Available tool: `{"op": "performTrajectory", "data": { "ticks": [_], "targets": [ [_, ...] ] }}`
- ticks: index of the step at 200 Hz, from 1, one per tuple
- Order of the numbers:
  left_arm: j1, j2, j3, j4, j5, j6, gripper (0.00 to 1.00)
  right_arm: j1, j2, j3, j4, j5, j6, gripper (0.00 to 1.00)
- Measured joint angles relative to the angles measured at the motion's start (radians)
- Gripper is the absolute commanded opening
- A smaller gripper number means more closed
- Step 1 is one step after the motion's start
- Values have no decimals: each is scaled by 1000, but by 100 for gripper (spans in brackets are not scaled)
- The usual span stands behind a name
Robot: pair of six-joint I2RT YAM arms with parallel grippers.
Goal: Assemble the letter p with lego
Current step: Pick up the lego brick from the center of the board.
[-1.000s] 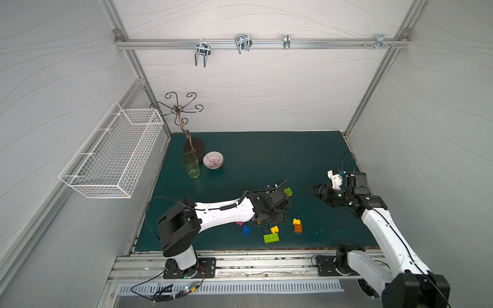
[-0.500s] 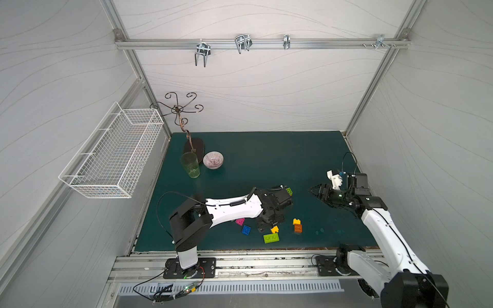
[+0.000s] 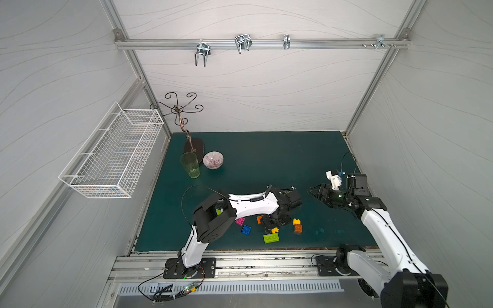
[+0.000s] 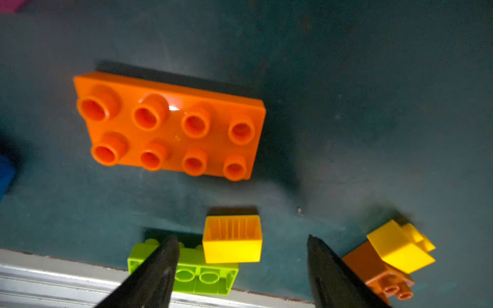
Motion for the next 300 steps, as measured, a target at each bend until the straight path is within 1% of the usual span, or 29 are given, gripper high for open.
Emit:
{"op": "performTrajectory", "data": {
  "ticks": [59,66,77,83,114,126,144,155,172,194,214,227,245,270,289,300],
  "targets": [
    [-1,32,2,8,24,-22,59,0,0,-2,11,-10,0,62],
    [-1,32,2,8,24,-25,55,0,0,-2,12,-10,0,62],
    [-1,32,2,8,26,-27,54,0,0,-2,13,-12,0,62],
    [-2,32,2,8,27,-28,52,0,0,-2,14,-13,0,62],
    [-5,35,6,6,27,-31,51,0,0,-2,15,-15,0,62],
    [-8,37,10,6,27,-32,44,0,0,-2,15,-16,0,62],
    [-11,37,11,10,27,-29,39,0,1,-2,15,-16,0,62],
    [-13,37,11,13,26,-29,32,0,1,-2,15,-16,0,62],
    [-14,38,18,19,11,3,28,0,5,-2,15,-16,0,62],
    [-13,37,35,16,-48,70,28,0,11,-2,16,-18,0,62],
    [-8,18,36,10,-121,171,28,0,26,-2,20,-31,0,63],
    [0,-14,27,15,-156,274,28,6,47,-2,26,-43,0,63],
    [15,-92,-5,43,-203,454,28,31,87,0,30,-54,0,64],
    [32,-206,-59,98,-254,752,28,97,155,20,29,-79,0,64],
    [40,-251,-102,169,-253,965,28,139,206,44,23,-101,0,64],
    [39,-257,-128,208,-248,1062,28,164,230,60,15,-113,0,64]
  ]
}}
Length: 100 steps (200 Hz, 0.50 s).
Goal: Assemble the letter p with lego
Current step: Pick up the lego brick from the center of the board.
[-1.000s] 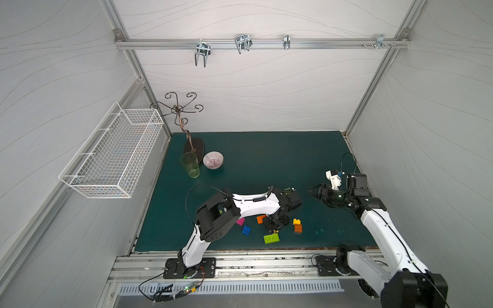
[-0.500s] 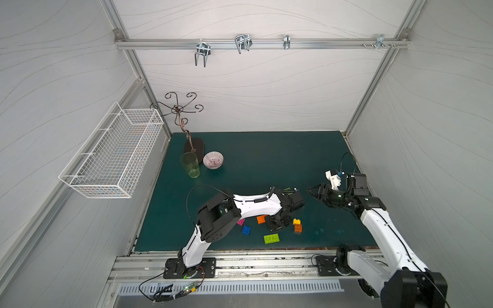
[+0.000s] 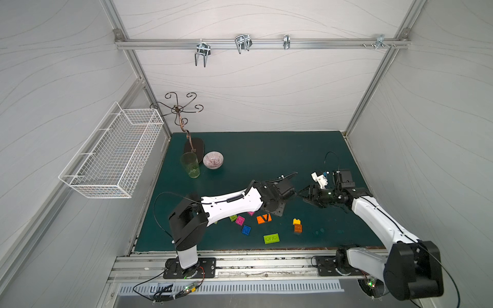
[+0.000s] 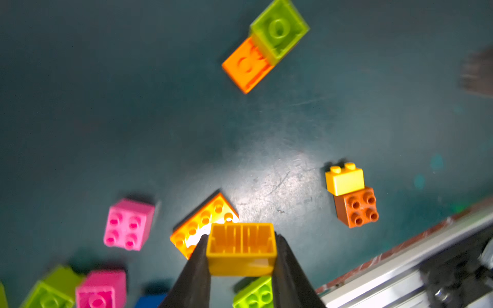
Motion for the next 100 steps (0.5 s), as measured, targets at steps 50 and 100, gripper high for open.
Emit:
{"op": "performTrajectory", "data": {
  "ticks": [50,100],
  "targets": [
    [5,-14,-164,216,43,296,27,109,61,74,-70,-23,0,58],
    [-7,-225,-354,431,98,416,28,183,74,127,-169,-26,-8,55]
  ]
}}
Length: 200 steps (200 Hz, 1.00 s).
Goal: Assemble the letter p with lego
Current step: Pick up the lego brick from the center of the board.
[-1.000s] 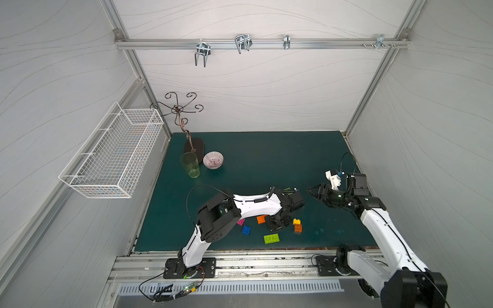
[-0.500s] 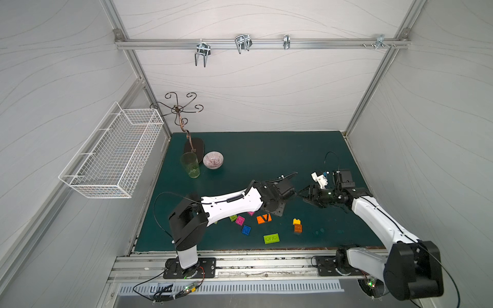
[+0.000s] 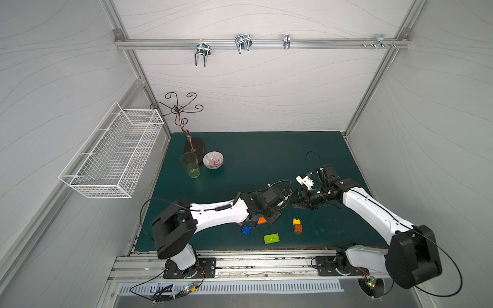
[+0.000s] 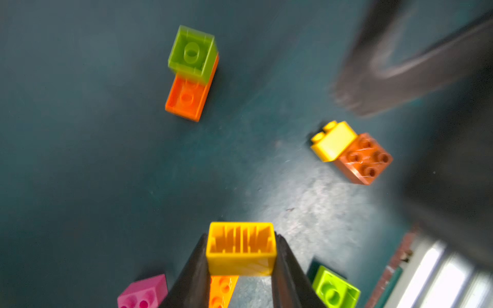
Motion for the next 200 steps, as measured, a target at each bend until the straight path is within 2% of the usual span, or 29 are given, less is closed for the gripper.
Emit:
{"op": "performTrajectory", "data": {
  "ticks": [43,93,200],
  "targets": [
    [-15,-110,-87,123,56,42,26,58,52,50,-23,-32,0,51],
    [-15,-112,-93,138,80,61,26,151,94,127,-82,-26,-21,47],
    [-14,-112,-93,126,77,76,26,187,94,126,-150,43,-64,42]
  ]
}}
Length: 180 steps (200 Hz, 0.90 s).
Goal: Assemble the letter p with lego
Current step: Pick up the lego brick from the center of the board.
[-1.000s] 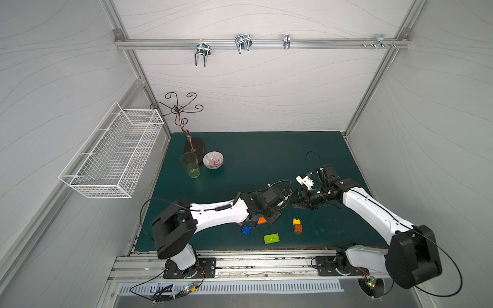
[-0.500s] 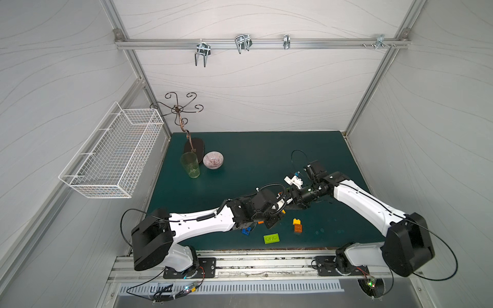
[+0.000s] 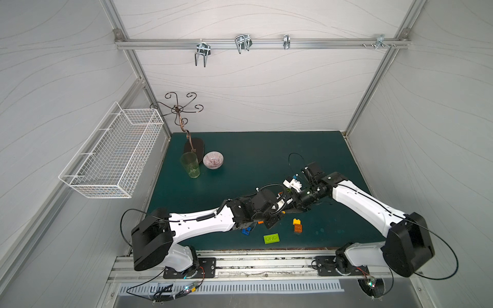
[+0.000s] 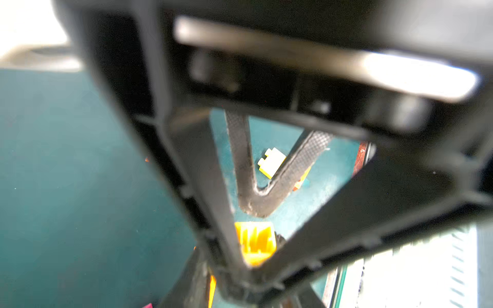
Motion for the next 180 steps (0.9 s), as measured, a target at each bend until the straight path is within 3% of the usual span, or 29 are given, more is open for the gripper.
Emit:
{"op": "performTrajectory", "data": {
  "ticks": [29,95,125,161,180],
  "targets": [
    [0,0,0,-2,0,1,26,5,1,0,-8,34,-8,36],
    [0,-8,0,-37,5,3,26,50,55,0,13,32,-11,35],
    [2,-17,0,-43,12,-1,26,54,58,6,24,24,-11,26],
    [3,-28,0,-47,18,-5,27,56,60,9,38,11,-7,27],
    [3,-38,0,-59,18,-11,28,62,65,11,48,1,-7,19]
  ]
}}
